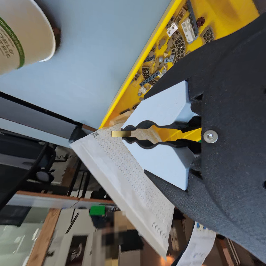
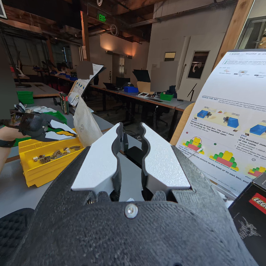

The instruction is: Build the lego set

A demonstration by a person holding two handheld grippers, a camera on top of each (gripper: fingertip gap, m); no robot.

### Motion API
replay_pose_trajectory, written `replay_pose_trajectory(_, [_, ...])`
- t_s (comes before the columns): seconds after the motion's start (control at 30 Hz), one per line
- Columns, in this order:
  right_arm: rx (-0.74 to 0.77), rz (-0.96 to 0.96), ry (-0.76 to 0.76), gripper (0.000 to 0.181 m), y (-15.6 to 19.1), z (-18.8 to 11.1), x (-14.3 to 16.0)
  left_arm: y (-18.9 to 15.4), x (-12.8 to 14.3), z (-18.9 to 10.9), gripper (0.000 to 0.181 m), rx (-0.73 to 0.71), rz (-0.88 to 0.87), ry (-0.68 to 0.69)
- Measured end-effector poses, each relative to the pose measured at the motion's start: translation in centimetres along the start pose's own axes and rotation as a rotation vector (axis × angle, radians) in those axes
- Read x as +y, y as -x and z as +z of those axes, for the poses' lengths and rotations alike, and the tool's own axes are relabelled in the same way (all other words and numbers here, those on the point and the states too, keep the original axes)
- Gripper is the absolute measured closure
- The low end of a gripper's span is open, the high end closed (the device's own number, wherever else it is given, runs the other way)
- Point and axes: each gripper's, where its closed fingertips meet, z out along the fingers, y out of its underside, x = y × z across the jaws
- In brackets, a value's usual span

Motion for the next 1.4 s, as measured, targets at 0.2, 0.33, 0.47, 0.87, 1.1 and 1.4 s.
replay_pose_trajectory(0.2, [-0.064, -0.105, 0.191, 0.160, 1.9, 3.7, 4.1, -1.3, -4.3, -2.2, 0.176, -0.031, 0.163, -0.126])
replay_pose_trajectory(0.33, [-0.012, -0.091, 0.170, 0.159, 0.7, 2.3, 3.2, -1.7, -4.5, -2.5, 0.176, -0.021, 0.166, -0.109])
replay_pose_trajectory(0.47, [0.152, -0.004, -0.029, 0.161, -3.3, -3.2, -0.8, -2.0, -5.1, -2.6, 0.176, 0.027, 0.113, -0.137])
replay_pose_trajectory(0.87, [0.241, 0.053, -0.316, 0.164, -7.4, -13.2, -4.0, -9.7, -16.9, -7.1, 0.175, 0.360, 0.010, -0.463])
replay_pose_trajectory(1.1, [0.141, 0.180, -0.300, 0.162, -8.2, -14.9, -3.3, -15.9, -22.4, -7.9, 0.175, 0.566, -0.050, -0.433])
replay_pose_trajectory(1.4, [0.002, -0.040, -0.049, 0.158, -11.7, -17.9, -4.7, -25.9, -29.5, -7.7, 0.175, 1.151, -0.330, -0.276])
